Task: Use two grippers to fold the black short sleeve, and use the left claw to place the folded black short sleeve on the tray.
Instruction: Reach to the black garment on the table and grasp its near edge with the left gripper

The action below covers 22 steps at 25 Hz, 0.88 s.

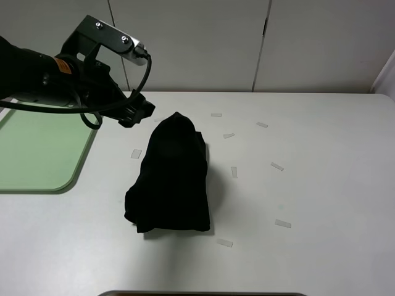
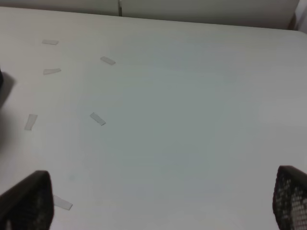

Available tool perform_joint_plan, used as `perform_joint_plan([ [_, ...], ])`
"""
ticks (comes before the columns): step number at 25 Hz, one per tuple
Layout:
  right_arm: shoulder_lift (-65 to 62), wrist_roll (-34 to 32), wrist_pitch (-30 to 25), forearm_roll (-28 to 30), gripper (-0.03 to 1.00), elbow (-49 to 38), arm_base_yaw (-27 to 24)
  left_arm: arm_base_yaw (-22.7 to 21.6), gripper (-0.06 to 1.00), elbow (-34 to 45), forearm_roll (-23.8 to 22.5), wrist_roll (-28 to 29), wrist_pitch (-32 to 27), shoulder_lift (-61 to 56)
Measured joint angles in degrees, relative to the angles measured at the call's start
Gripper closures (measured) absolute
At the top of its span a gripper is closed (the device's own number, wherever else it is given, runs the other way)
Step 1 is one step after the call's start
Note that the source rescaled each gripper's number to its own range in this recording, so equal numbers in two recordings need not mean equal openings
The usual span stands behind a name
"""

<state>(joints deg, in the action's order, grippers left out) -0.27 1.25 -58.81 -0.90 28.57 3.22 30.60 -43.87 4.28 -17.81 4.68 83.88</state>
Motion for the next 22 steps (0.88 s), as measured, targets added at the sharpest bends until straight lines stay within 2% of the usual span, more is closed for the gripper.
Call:
perform_joint_plan([
  [4,0.0,0.0,0.0,0.0,-0.02,0.0,0.0,-2.3,0.11,0.0,-3.0,-0.2,1.8,0.5],
  [11,0.0,0.0,0.0,0.0,-0.02,0.0,0.0,-3.5,0.11,0.0,-3.3,-0.1,9.7,11.1],
  [15,0.0,0.0,0.0,0.0,-0.02,0.0,0.0,-0.6,0.11,-0.1,-0.9,0.8,20.4,19.0],
  [22,0.0,0.0,0.0,0.0,-0.02,0.0,0.0,5.0,0.11,-0.1,1.0,1.2,28.2,23.6],
])
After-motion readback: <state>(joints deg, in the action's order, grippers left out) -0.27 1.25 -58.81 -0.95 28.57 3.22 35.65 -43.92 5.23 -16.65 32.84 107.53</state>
